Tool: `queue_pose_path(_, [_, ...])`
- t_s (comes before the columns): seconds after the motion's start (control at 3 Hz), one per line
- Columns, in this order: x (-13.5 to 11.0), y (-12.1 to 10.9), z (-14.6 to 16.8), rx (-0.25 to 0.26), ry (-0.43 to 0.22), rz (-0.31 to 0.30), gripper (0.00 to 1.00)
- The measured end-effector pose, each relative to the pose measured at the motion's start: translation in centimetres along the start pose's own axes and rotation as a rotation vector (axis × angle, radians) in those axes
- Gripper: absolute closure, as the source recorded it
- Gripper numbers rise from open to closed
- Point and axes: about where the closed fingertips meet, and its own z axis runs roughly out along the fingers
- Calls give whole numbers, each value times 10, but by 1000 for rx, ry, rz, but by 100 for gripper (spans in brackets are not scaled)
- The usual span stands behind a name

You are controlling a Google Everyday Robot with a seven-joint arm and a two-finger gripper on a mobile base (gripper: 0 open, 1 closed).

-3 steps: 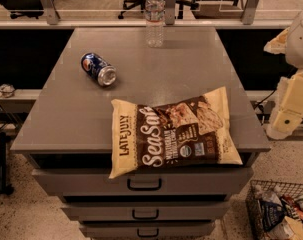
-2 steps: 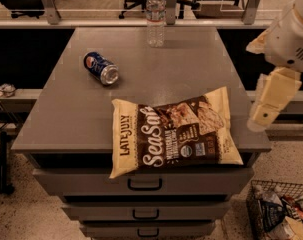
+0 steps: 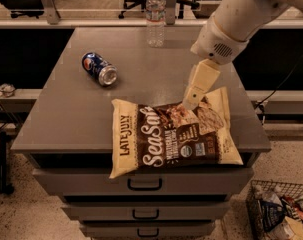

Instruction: Place pepsi can upright

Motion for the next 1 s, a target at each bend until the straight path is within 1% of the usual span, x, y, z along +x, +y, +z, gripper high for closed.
queue_pose_path(0.33, [-52, -26, 46, -32, -47, 31, 0])
queue_pose_path(0.67, [-52, -26, 46, -32, -47, 31, 0])
queue_pose_path(1.0, [-75, -36, 65, -51, -123, 37, 0])
